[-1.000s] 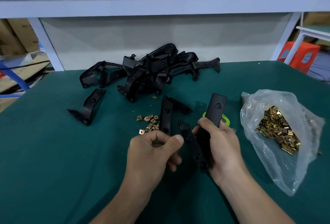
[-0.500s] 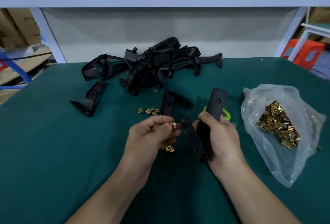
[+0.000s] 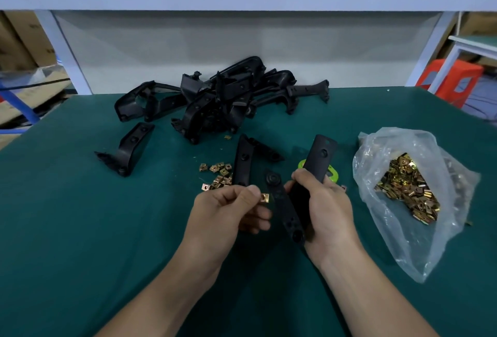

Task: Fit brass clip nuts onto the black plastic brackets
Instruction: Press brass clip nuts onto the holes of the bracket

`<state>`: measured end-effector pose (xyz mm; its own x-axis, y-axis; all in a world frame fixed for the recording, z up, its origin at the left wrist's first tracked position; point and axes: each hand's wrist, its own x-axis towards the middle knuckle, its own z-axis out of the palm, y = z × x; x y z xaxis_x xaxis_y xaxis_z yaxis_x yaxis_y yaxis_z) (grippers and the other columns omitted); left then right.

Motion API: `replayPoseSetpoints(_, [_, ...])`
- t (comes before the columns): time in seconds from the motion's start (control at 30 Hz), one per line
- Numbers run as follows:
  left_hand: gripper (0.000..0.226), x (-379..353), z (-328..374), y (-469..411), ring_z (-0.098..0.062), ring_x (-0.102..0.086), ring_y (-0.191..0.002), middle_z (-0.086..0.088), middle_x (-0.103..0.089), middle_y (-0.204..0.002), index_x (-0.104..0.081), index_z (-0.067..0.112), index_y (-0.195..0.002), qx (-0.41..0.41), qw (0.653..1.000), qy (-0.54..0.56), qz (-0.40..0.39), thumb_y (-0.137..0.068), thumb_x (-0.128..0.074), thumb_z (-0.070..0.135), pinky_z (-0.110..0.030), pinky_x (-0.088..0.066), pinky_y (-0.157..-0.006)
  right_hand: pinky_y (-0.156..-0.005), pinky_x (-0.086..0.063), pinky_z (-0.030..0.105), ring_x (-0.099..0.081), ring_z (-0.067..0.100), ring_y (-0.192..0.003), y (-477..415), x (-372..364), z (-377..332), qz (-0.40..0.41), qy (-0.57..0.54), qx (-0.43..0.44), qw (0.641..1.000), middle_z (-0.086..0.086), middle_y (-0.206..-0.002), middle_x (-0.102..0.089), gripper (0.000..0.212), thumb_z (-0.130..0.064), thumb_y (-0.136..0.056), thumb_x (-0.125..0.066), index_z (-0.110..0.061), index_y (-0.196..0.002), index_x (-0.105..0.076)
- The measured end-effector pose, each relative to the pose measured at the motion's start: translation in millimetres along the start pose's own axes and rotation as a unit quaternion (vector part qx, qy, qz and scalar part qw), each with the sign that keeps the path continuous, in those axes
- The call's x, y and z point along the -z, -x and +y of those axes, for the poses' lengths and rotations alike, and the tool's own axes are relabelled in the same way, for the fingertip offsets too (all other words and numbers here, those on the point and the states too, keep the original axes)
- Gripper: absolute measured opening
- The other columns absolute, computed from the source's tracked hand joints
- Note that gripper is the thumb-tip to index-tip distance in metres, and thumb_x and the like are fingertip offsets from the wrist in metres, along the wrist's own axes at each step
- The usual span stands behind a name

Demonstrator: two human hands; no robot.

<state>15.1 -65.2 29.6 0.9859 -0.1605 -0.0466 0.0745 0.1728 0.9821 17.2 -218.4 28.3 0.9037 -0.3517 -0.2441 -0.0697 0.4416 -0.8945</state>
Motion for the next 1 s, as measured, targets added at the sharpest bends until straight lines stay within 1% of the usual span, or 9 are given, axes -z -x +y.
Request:
replayPoseSetpoints(0.1, [0.030, 0, -2, -1, -0.020, -0.063, -0.052, -0.012, -0.070, -0.065, -0.073, 0.022, -0.063, -0.012, 0.999, -0.021, 0.034, -0.091, -0.069, 0.033, -0.022, -0.050, -0.051, -0.044, -0.047, 0.027, -0.058, 0.019, -0.051, -1, 0, -3, -0.001, -0.009, 0.005, 1.000, 0.005, -0.066, -0.064, 0.016, -0.021, -0.095, -0.067, -0.019, -0.081, -0.061])
replayPoseSetpoints(0.17, [0.033, 0, -2, -1, -0.019, -0.063, -0.052, -0.012, -0.070, -0.064, -0.073, 0.022, -0.063, -0.017, 0.999, -0.025, 0.041, -0.095, -0.068, 0.028, -0.022, -0.049, -0.051, -0.045, -0.047, 0.028, -0.058, 0.019, -0.052, -1, -1, -2, -0.003, -0.001, 0.009, 1.000, 0.005, -0.067, -0.064, 0.017, -0.021, -0.096, -0.067, -0.018, -0.080, -0.061])
replayPoseSetpoints(0.27, [0.030, -3, 1, 3, -0.020, -0.063, -0.051, -0.012, -0.070, -0.064, -0.071, 0.022, -0.061, -0.020, 0.999, -0.025, 0.010, -0.088, -0.069, 0.035, -0.024, -0.051, -0.053, -0.048, -0.049, 0.030, -0.059, 0.021, -0.055, 1, -3, 2, -0.011, 0.014, 0.020, 1.000, 0.006, -0.069, -0.064, 0.023, -0.021, -0.098, -0.065, -0.017, -0.076, -0.061])
replayPoseSetpoints(0.33, [0.031, -5, 1, 4, -0.021, -0.063, -0.051, -0.012, -0.069, -0.064, -0.071, 0.023, -0.060, -0.018, 1.000, -0.024, -0.003, -0.089, -0.067, 0.034, -0.024, -0.051, -0.053, -0.048, -0.050, 0.029, -0.060, 0.020, -0.056, 2, -4, 3, -0.014, 0.010, 0.020, 1.000, 0.006, -0.069, -0.064, 0.023, -0.021, -0.099, -0.065, -0.017, -0.076, -0.061])
replayPoseSetpoints(0.5, [0.037, -2, 0, 1, -0.020, -0.064, -0.053, -0.013, -0.071, -0.067, -0.072, 0.022, -0.062, -0.013, 0.999, -0.010, 0.029, -0.098, -0.064, 0.021, -0.023, -0.050, -0.052, -0.046, -0.050, 0.028, -0.060, 0.017, -0.052, -1, -2, -3, -0.008, -0.033, 0.009, 0.999, 0.005, -0.067, -0.065, 0.013, -0.020, -0.098, -0.066, -0.018, -0.086, -0.061])
replayPoseSetpoints(0.63, [0.035, -2, -2, 1, -0.021, -0.063, -0.053, -0.014, -0.070, -0.067, -0.072, 0.020, -0.064, -0.019, 1.000, -0.011, 0.016, -0.098, -0.065, 0.022, -0.024, -0.051, -0.052, -0.047, -0.050, 0.029, -0.061, 0.018, -0.054, -1, -3, 5, -0.020, -0.018, 0.019, 0.999, 0.006, -0.069, -0.065, 0.018, -0.021, -0.098, -0.066, -0.017, -0.081, -0.062])
replayPoseSetpoints(0.83, [0.037, 7, -4, -3, -0.019, -0.062, -0.051, -0.014, -0.070, -0.066, -0.071, 0.021, -0.061, -0.024, 0.999, -0.022, 0.017, -0.097, -0.065, 0.023, -0.024, -0.050, -0.051, -0.051, -0.052, 0.031, -0.062, 0.019, -0.059, -2, -4, 6, -0.025, -0.007, 0.040, 0.999, 0.009, -0.072, -0.068, 0.019, -0.022, -0.098, -0.068, -0.017, -0.080, -0.065])
replayPoseSetpoints(0.93, [0.038, 5, -7, -3, -0.019, -0.061, -0.049, -0.012, -0.070, -0.064, -0.071, 0.021, -0.061, -0.023, 0.999, -0.017, 0.038, -0.098, -0.065, 0.022, -0.023, -0.049, -0.050, -0.052, -0.052, 0.029, -0.063, 0.017, -0.062, -2, -4, 7, -0.019, 0.006, 0.053, 0.998, 0.010, -0.075, -0.070, 0.014, -0.022, -0.097, -0.069, -0.015, -0.086, -0.066])
replayPoseSetpoints(1.0, [0.042, 4, -8, -4, -0.017, -0.056, -0.047, -0.010, -0.066, -0.059, -0.068, 0.019, -0.057, -0.016, 0.998, -0.004, 0.064, -0.099, -0.065, 0.021, -0.021, -0.048, -0.049, -0.052, -0.052, 0.027, -0.064, 0.017, -0.064, -1, -5, 8, -0.020, 0.016, 0.052, 0.998, 0.010, -0.076, -0.072, 0.012, -0.022, -0.096, -0.069, -0.015, -0.088, -0.066])
